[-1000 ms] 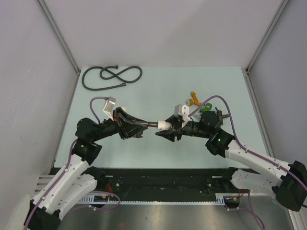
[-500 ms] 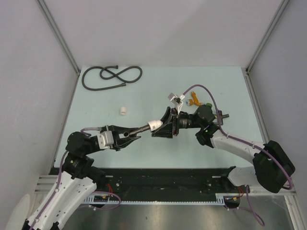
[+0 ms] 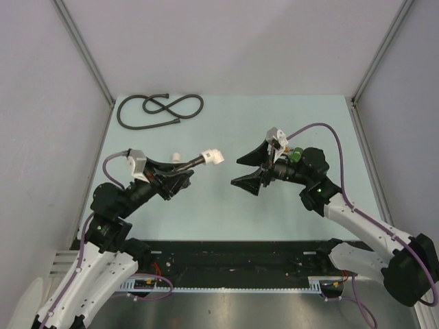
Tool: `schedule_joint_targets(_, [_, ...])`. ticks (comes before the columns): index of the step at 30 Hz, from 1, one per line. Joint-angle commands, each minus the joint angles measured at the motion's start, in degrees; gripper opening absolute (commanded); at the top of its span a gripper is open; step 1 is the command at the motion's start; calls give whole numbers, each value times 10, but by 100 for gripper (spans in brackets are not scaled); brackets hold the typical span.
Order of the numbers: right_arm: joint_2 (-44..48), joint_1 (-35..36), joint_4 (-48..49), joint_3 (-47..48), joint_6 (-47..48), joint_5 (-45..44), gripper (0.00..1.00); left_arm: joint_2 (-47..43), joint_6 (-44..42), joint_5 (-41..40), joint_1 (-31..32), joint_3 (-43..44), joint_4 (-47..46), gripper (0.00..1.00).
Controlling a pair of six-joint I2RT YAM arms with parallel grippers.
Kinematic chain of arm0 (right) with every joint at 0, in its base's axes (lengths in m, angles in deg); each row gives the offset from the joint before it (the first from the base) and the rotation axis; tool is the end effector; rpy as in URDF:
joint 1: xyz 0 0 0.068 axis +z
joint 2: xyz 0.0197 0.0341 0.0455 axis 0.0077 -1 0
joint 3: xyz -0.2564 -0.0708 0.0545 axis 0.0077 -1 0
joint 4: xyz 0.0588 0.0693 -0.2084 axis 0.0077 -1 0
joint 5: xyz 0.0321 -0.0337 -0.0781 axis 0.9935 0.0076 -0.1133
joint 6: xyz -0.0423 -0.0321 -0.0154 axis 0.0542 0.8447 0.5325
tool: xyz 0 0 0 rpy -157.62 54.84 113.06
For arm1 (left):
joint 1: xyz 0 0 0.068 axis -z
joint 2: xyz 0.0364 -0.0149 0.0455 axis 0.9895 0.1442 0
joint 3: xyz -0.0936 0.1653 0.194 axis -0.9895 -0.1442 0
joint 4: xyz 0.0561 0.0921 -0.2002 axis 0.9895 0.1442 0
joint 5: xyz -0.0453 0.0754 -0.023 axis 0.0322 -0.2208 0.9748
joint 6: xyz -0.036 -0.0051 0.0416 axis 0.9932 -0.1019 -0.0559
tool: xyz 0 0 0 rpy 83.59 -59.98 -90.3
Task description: Install the water faucets
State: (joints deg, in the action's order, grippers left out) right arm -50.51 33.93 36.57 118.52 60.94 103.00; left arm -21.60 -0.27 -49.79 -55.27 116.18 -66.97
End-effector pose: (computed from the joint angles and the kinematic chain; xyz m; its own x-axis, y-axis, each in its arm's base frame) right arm 0.1611 0.1426 0.3375 -0.2547 0.1410 -0.9567 -0.9517 0.1391 0.2738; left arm 0.0693 -0.0527 0.3433 -0.0539 -0.2691 -0.9616 0.8009 0.5635 -0.2025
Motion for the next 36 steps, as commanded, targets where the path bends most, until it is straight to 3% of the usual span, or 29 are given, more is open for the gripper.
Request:
schedule_joint_targets(1, [46, 27, -137, 7, 215, -123, 93, 15, 176, -51, -2, 15, -59, 0])
schedule_joint_targets(7, [78, 131, -134, -22, 407, -281, 96, 74, 334, 18, -2, 1, -99, 0])
schedule_joint_targets(11, [74, 167, -107, -30, 451, -331, 96, 113, 421, 79, -3, -14, -149, 0])
schedule_joint_targets(26, [107, 186, -69, -53, 473, -380, 93, 178, 464, 182, -3, 2, -164, 0])
schedule_joint_targets(31, [119, 190, -68, -52, 465, -331, 85, 194, 459, 208, -3, 10, -156, 0])
schedule_joint_targets(34, [122, 191, -69, -52, 463, -306, 72, 201, 455, 218, -3, 15, -150, 0])
schedule_joint_targets(36, [121, 191, -71, -52, 461, -299, 58, 203, 450, 220, -3, 18, -148, 0])
